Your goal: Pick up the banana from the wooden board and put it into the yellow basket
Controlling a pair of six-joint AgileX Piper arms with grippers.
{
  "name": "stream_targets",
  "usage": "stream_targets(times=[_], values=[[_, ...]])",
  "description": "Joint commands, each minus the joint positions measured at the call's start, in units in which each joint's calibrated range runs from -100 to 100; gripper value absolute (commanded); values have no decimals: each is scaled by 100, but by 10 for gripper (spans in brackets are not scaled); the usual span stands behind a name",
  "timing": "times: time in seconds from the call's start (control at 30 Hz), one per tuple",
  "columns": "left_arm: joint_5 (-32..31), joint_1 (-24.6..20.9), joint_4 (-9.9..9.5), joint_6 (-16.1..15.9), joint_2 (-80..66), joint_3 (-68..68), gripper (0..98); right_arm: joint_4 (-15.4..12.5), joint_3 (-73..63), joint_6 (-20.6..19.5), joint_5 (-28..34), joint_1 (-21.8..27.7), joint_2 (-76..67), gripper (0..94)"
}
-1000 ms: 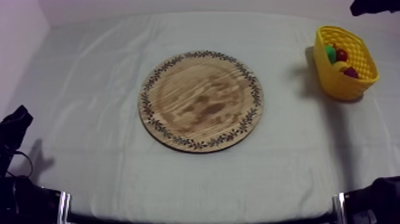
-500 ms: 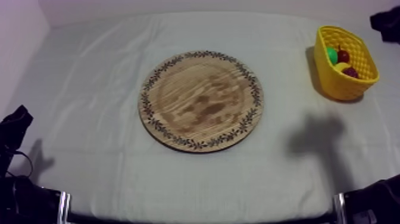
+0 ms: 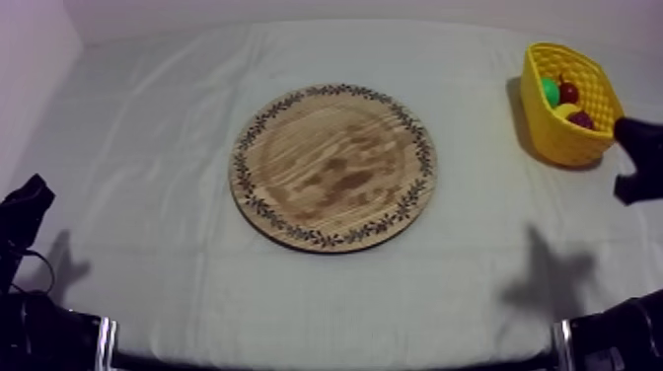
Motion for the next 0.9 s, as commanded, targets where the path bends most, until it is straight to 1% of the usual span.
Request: stream_targets(times=[0.0, 0.23, 0.4, 0.5, 0.53, 0.6, 0.67, 0.77, 0.87], values=[[0, -2, 3, -1, 4, 0, 1, 56, 929, -53, -98, -4, -418, 3], [0, -2, 3, -1, 4, 0, 1, 195, 1663, -225, -143, -119, -1065, 2], [0, -2, 3, -1, 4, 0, 1, 200, 1798, -307, -174, -123, -1250, 2], [0, -2, 3, -1, 4, 0, 1, 274, 1825, -326, -226, -133, -1325, 3], [0, -2, 3, -1, 4, 0, 1, 307, 1867, -330, -333, -131, -1356, 3], [0, -2, 3, -1, 4, 0, 1, 350, 1933, -267, -604, -110, -1433, 17], [0, -2, 3, -1, 4, 0, 1, 371, 1965, -120, -742, -90, -1504, 41], [0, -2, 3, -1, 4, 0, 1, 383, 1986, 48, -804, -68, -1573, 21], [0, -2, 3, -1, 4, 0, 1, 387, 1993, 85, -818, -56, -1596, 11]])
